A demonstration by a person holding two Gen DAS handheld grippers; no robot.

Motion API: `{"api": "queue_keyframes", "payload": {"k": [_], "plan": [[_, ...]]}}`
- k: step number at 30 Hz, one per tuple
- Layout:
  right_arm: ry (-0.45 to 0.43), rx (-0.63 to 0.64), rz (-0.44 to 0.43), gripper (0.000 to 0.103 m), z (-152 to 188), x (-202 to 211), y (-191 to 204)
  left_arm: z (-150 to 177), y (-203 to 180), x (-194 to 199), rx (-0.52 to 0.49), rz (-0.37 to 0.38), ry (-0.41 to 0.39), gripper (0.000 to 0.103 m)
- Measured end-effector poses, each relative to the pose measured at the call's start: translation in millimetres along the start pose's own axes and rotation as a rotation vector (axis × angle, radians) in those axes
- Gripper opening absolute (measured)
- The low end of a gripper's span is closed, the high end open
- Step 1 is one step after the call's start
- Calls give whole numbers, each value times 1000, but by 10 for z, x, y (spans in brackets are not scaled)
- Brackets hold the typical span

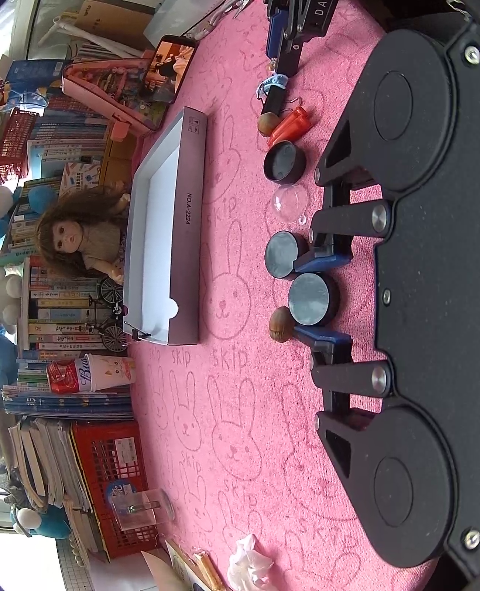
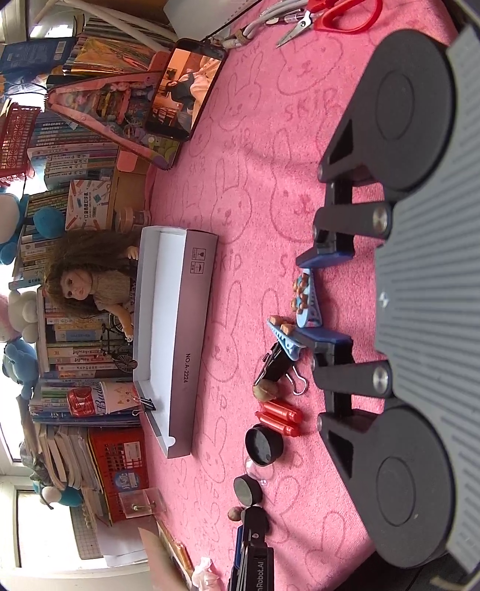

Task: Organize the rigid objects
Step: 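Carry the black disc in the left tool while the right tool carries the bear clip into the tray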

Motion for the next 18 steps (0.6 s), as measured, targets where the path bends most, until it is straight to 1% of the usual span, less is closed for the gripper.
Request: {"api": "queue_keyframes", "payload": {"k": [10, 13, 18], "plan": [[-37, -31, 37, 36, -131, 28, -38, -162, -30, 70, 5, 5, -47, 30], [-44, -42, 54, 36, -174, 7, -52, -244, -61, 26, 19, -4, -46, 30], [-62, -60, 68, 36, -287, -32, -51, -415, -146, -62, 34, 19, -55, 30]]}}
Point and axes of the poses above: each gripper's, at about its wrist camera, not at the fingertips, and x roughly against the way its jaws point, y to its left, z to its underside, the point moved 6 cm from there along -x, roughly the way its jaws point, and after that the axes turned 5 degrees about -x, right-handed, at the moved point
